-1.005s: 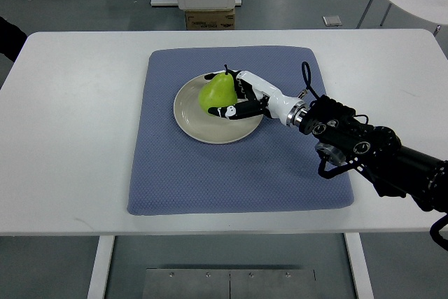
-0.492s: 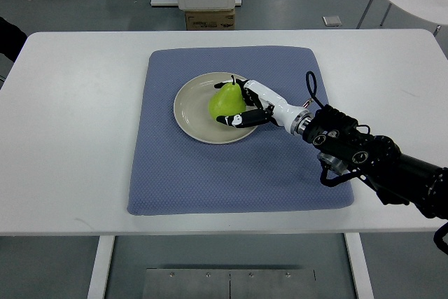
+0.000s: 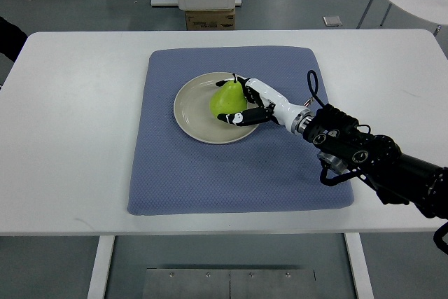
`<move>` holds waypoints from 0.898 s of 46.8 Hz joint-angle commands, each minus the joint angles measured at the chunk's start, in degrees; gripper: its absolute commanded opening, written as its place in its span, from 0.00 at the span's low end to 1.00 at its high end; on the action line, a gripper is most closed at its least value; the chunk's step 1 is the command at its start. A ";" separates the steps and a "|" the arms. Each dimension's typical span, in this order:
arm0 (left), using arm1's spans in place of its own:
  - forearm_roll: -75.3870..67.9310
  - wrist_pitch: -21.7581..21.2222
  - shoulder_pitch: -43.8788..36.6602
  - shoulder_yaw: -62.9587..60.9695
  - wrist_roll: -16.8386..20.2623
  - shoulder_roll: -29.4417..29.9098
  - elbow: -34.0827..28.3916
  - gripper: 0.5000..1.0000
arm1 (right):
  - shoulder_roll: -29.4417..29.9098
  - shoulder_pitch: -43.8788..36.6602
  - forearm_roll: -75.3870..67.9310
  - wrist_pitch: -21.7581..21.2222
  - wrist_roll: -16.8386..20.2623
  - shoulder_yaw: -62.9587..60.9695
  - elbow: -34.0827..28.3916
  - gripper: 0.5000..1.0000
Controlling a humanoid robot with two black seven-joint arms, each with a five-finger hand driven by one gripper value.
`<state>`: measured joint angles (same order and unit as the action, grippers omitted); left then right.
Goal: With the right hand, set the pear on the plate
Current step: 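Open the right hand's fingers to release the pear on the plate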
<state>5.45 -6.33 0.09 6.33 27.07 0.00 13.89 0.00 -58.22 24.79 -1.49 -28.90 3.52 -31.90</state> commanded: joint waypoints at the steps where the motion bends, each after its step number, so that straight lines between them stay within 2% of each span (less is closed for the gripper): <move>1: 0.00 0.00 0.00 0.00 0.00 0.00 -0.01 1.00 | 0.00 -0.05 -0.09 0.00 0.07 -0.01 -0.01 0.64; 7: 0.00 0.00 0.00 0.00 0.00 0.00 -0.01 1.00 | 0.00 -0.05 -0.09 0.08 0.07 -0.09 0.17 0.74; 10: 0.00 0.00 0.00 0.00 0.00 0.00 -0.01 1.00 | 0.00 -0.05 -0.18 0.08 0.07 -0.09 0.17 0.86; 14: 0.00 0.00 0.00 0.00 0.00 0.00 -0.01 1.00 | 0.00 -0.05 -0.18 0.09 0.07 -0.09 0.35 0.96; 31: 0.00 0.00 0.00 0.00 0.00 0.00 -0.01 1.00 | 0.00 -0.76 -0.18 -0.09 0.25 -0.01 0.52 1.00; 42: 0.00 0.00 0.00 0.00 0.00 0.00 -0.01 1.00 | 0.00 -1.72 -0.27 -1.76 0.25 -0.18 0.52 1.00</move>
<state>5.45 -6.33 0.09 6.33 27.07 0.00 13.88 0.00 -59.71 24.54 -2.64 -28.66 3.46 -31.45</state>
